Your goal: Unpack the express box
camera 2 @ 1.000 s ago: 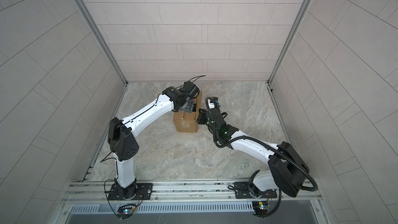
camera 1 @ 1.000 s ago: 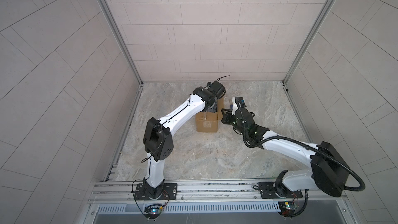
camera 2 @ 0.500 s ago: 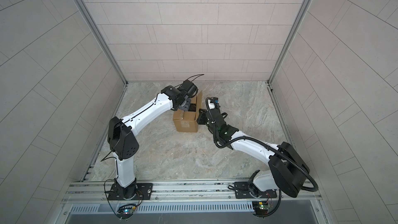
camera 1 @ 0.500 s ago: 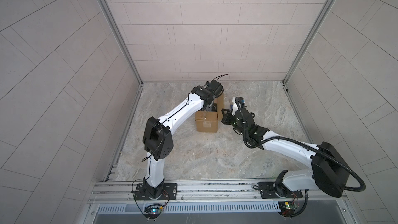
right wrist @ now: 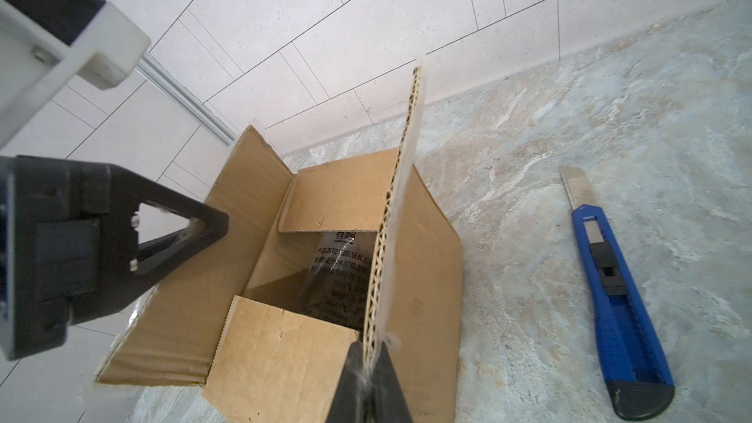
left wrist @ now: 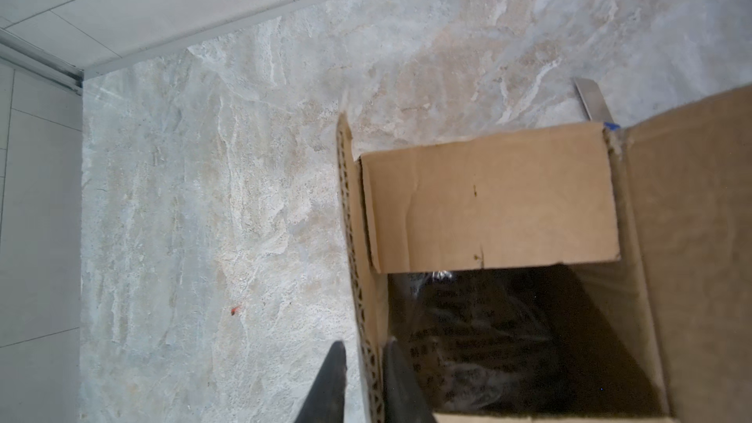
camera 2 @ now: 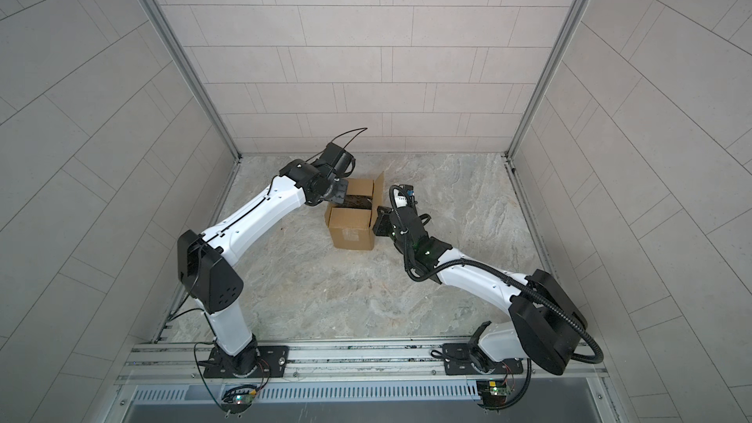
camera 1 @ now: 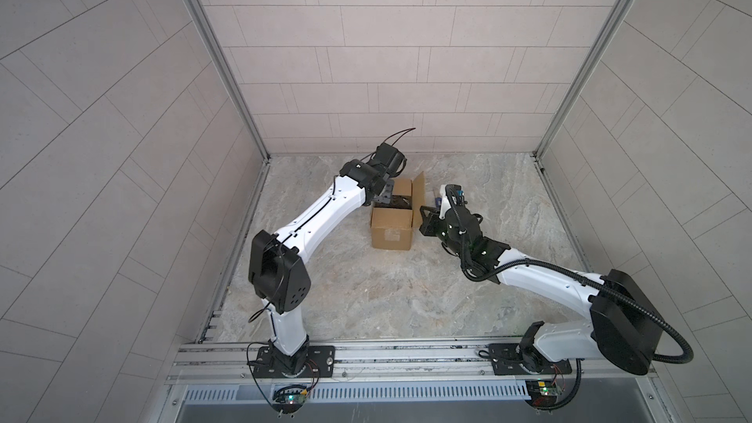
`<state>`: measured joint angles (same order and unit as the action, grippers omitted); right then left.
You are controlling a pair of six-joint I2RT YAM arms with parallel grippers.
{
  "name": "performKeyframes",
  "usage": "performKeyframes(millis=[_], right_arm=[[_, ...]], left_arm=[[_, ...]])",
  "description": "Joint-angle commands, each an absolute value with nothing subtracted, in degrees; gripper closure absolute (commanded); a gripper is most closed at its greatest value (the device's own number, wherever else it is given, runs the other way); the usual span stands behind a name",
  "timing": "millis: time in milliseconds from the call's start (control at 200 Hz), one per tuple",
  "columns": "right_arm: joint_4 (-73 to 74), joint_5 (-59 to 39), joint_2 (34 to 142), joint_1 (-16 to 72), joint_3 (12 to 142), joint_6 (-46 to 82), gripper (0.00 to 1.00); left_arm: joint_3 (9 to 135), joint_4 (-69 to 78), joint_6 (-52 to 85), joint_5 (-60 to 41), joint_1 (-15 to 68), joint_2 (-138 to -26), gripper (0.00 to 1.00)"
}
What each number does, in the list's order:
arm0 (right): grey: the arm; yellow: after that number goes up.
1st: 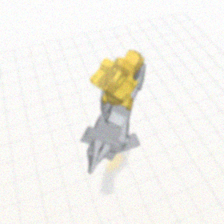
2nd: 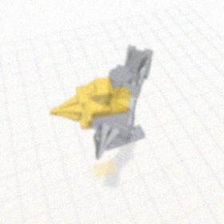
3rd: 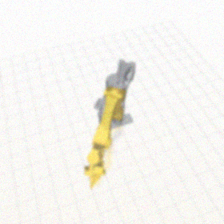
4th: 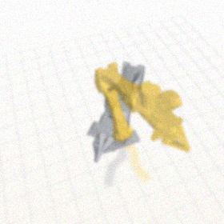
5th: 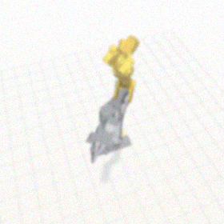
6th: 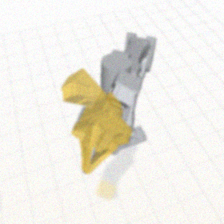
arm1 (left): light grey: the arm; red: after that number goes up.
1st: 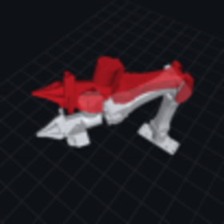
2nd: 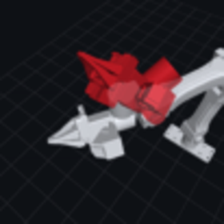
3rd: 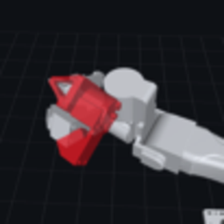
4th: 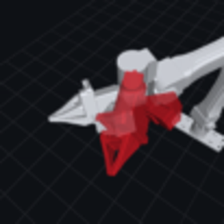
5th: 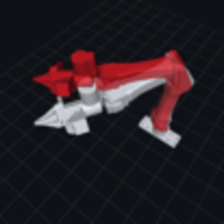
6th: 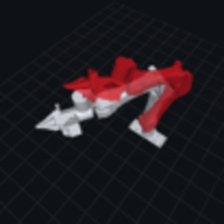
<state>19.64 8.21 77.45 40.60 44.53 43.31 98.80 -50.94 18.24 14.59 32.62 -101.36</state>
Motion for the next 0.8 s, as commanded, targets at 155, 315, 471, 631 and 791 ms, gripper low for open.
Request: performKeyframes(millis=[155, 315, 471, 631, 791], right_arm=[[17.6, 11.0, 75.2, 39.3, 44.4, 42.4, 0.96], [14.7, 11.9, 75.1, 38.7, 45.2, 41.8, 0.8], [12.9, 11.4, 76.0, 37.0, 45.4, 43.2, 0.63], [10.3, 9.9, 78.6, 35.7, 47.9, 41.9, 0.6], [7.0, 8.4, 83.0, 34.7, 50.8, 42.8, 0.59]], left_arm=[[85.1, -35.5, 20.4, -3.2, 25.5, -90.6, 1.0], [77.1, -26.2, 21.8, -10.7, 22.2, -85.9, 1.0], [72.8, -20.9, 22.3, -14.3, 21.5, -83.3, 1.0], [70.0, -17.4, 22.9, -16.8, 21.5, -81.8, 1.0], [68.3, -15.3, 23.2, -17.8, 21.4, -81.2, 1.0]])
